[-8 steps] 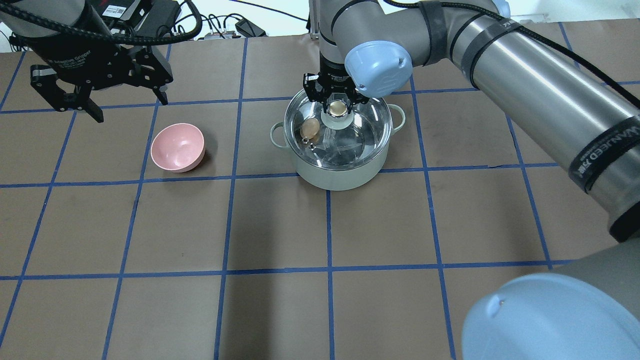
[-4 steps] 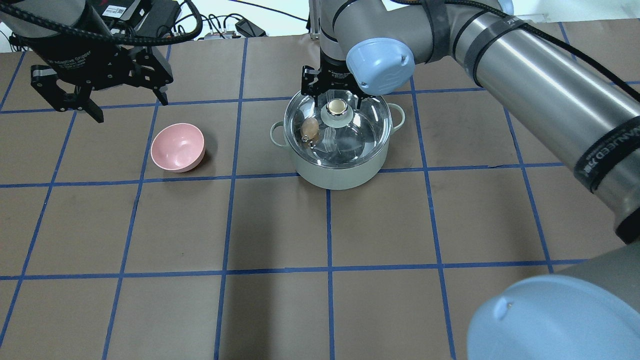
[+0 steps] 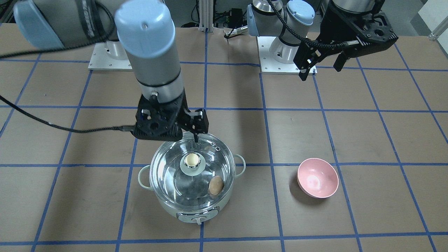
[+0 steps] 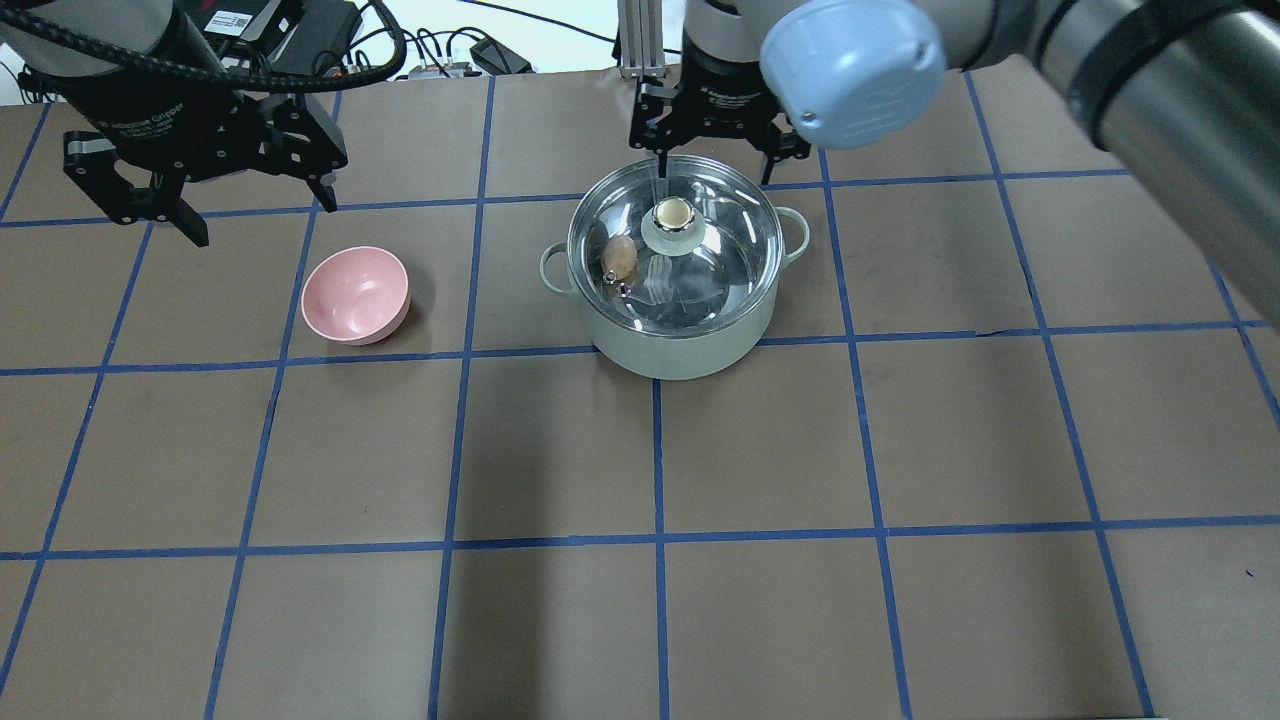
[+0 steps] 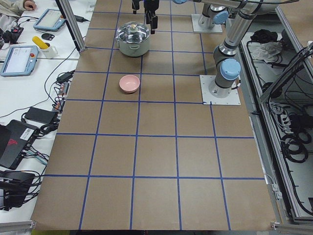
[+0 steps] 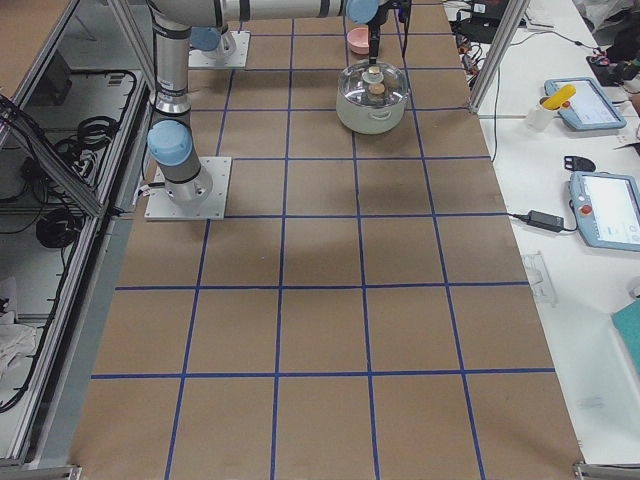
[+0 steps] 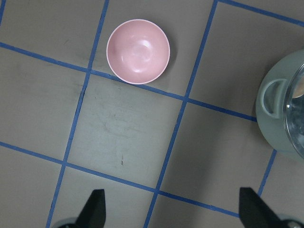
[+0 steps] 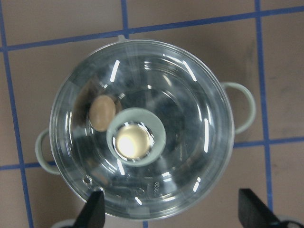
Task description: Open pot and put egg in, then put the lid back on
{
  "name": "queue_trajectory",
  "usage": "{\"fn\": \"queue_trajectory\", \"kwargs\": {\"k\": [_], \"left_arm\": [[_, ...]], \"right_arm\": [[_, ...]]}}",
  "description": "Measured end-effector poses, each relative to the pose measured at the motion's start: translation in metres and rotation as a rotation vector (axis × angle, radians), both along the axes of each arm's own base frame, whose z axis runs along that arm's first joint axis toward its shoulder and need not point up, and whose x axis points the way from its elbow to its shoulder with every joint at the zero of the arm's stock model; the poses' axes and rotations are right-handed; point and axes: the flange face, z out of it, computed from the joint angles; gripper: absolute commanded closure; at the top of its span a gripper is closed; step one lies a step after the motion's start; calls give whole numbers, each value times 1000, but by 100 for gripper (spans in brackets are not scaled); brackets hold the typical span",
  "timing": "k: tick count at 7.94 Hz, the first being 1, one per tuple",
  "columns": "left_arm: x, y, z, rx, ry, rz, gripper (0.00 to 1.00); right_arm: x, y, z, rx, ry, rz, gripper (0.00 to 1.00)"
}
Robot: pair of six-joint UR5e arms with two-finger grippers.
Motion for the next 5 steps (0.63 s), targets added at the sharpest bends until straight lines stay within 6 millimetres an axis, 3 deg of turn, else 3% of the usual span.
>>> {"fn": "queue_trajectory", "kwargs": {"k": [1,3,5], "left_arm": [[0,-1,-1,2,1,0,0],[-1,-4,-6,11,2,6,0],[-1,-6,-8,15,3,10,0]], "right_arm": [[-31,22,27,3,4,-20,0],[-96,70,51,52,27,-27,0],[-125,91,56,71,32,-23,0]]}}
